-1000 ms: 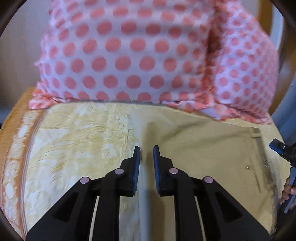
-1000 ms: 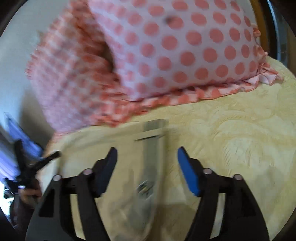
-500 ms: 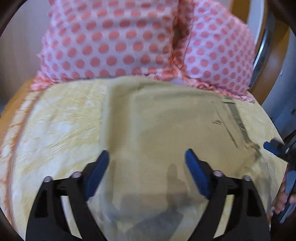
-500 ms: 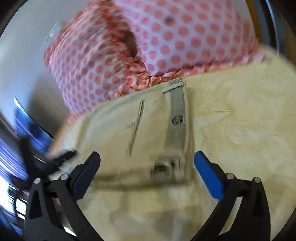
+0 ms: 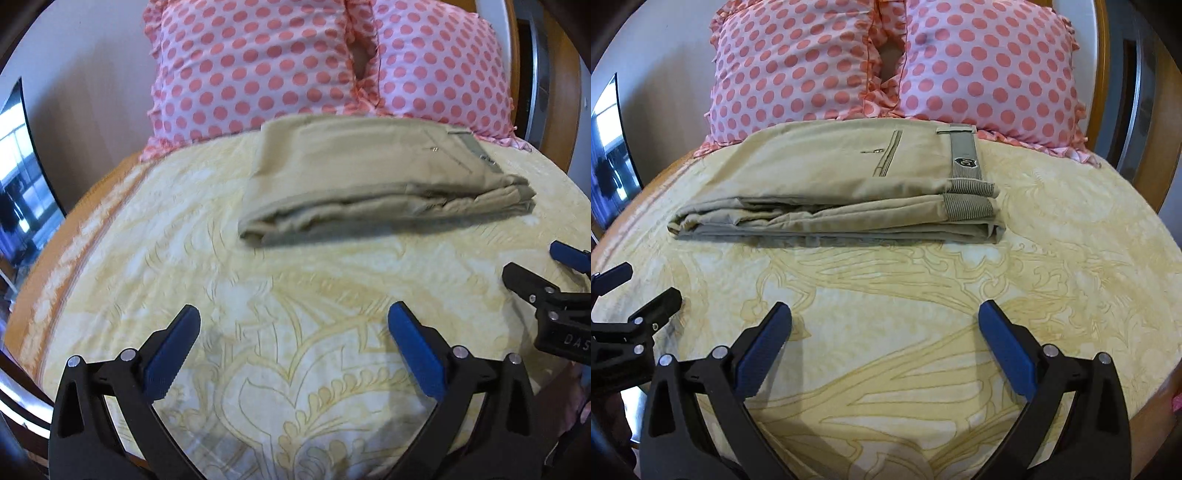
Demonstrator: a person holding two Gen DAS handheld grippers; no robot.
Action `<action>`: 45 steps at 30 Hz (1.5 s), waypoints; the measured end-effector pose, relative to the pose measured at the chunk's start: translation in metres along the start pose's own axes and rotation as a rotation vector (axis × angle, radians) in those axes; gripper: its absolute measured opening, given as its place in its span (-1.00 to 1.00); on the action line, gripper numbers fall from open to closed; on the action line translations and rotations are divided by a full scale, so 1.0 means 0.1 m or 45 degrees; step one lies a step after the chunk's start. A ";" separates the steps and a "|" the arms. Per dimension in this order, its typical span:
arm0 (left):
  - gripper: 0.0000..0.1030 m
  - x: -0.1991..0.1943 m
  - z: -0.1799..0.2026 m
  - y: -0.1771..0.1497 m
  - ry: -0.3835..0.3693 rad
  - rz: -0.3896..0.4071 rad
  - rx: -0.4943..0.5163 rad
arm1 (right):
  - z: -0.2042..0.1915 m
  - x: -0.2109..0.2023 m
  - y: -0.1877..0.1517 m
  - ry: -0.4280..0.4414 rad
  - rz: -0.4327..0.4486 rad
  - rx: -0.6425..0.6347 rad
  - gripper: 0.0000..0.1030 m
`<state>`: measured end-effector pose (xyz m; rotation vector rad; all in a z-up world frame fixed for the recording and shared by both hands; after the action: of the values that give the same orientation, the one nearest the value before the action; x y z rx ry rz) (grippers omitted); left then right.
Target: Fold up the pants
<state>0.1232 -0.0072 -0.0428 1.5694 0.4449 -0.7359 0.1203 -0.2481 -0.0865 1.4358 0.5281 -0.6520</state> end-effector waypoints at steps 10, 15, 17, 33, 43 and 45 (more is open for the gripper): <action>0.97 -0.03 -0.04 -0.08 -0.041 0.094 -0.066 | 0.02 -0.05 -0.04 -0.052 0.093 0.045 0.97; 0.97 -0.03 -0.04 -0.08 -0.038 0.096 -0.067 | 0.02 -0.05 -0.04 -0.052 0.093 0.045 0.97; 0.97 -0.03 -0.05 -0.08 -0.036 0.098 -0.069 | 0.02 -0.05 -0.04 -0.052 0.093 0.045 0.97; 0.97 -0.03 -0.04 -0.09 -0.035 0.096 -0.070 | 0.01 -0.05 -0.03 -0.052 0.094 0.046 0.97; 0.97 -0.04 -0.03 -0.08 -0.037 0.106 -0.068 | 0.02 -0.05 -0.03 -0.052 0.095 0.045 0.97; 0.97 -0.04 -0.04 -0.09 -0.038 0.110 -0.067 | 0.02 -0.04 -0.03 -0.051 0.095 0.044 0.97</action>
<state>0.1153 -0.0020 -0.0464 1.5174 0.3693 -0.6752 0.1148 -0.2496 -0.0855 1.4651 0.4314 -0.6320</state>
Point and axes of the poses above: each gripper's, at about its wrist camera, not at the fingertips, and x roughly the way its jaws point, z to its right, y to its top, the point moved 9 cm from there along x, roughly the way its jaws point, and after that the axes turned 7 degrees about -y, right-handed, at the moved point
